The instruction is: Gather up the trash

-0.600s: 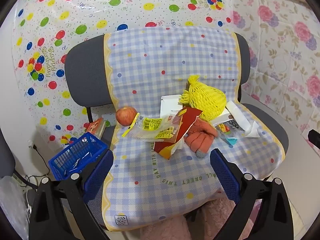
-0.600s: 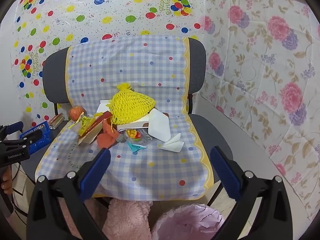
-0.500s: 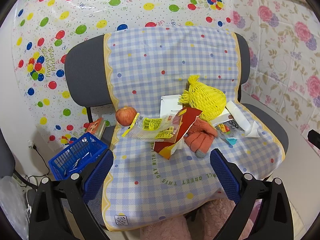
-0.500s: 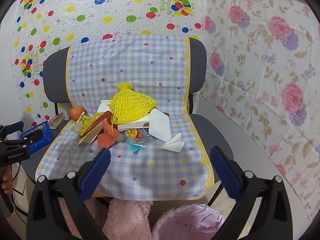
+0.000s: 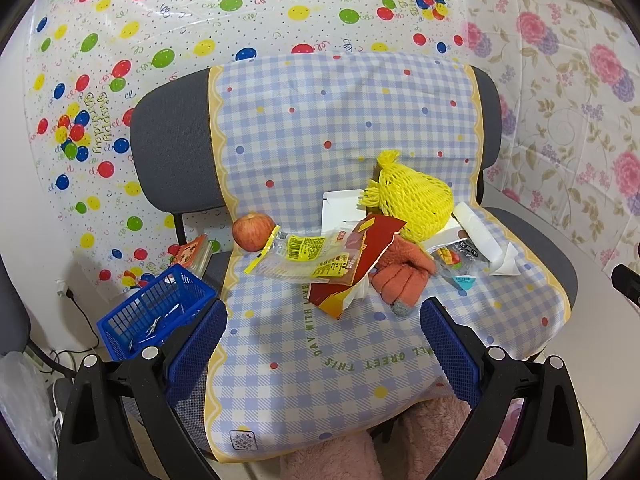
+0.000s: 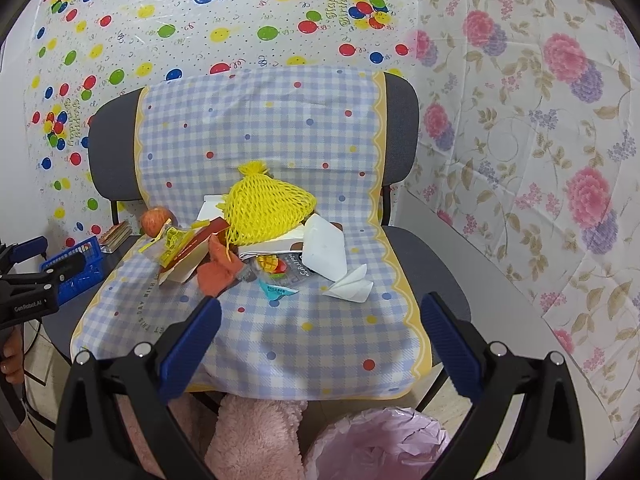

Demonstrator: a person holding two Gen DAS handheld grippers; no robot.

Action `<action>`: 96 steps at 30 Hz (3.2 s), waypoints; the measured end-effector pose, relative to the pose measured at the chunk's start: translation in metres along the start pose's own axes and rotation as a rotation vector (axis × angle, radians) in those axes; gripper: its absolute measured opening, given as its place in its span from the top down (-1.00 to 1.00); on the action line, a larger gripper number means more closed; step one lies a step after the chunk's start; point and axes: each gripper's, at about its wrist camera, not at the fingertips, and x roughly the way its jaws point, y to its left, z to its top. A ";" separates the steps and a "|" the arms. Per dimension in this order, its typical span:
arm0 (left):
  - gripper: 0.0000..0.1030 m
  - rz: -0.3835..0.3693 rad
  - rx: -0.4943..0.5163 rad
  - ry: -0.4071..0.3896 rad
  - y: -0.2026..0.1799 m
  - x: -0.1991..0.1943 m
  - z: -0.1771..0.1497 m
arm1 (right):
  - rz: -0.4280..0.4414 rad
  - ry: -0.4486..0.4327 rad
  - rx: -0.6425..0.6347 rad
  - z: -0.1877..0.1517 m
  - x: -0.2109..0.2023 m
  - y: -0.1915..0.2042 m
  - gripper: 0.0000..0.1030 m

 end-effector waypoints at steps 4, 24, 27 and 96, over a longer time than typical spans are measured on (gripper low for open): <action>-0.86 -0.001 0.000 0.000 0.001 0.000 0.001 | -0.001 -0.005 -0.010 0.000 0.001 0.001 -0.89; -0.86 0.005 -0.003 0.008 0.001 0.002 0.001 | 0.033 -0.021 0.007 -0.003 0.010 0.004 -0.89; -0.86 -0.001 -0.007 0.017 0.003 0.006 0.000 | 0.037 -0.025 -0.001 -0.003 0.017 0.003 -0.89; -0.76 0.021 0.048 0.105 -0.013 0.185 0.018 | 0.162 -0.050 0.003 0.014 0.122 -0.005 0.42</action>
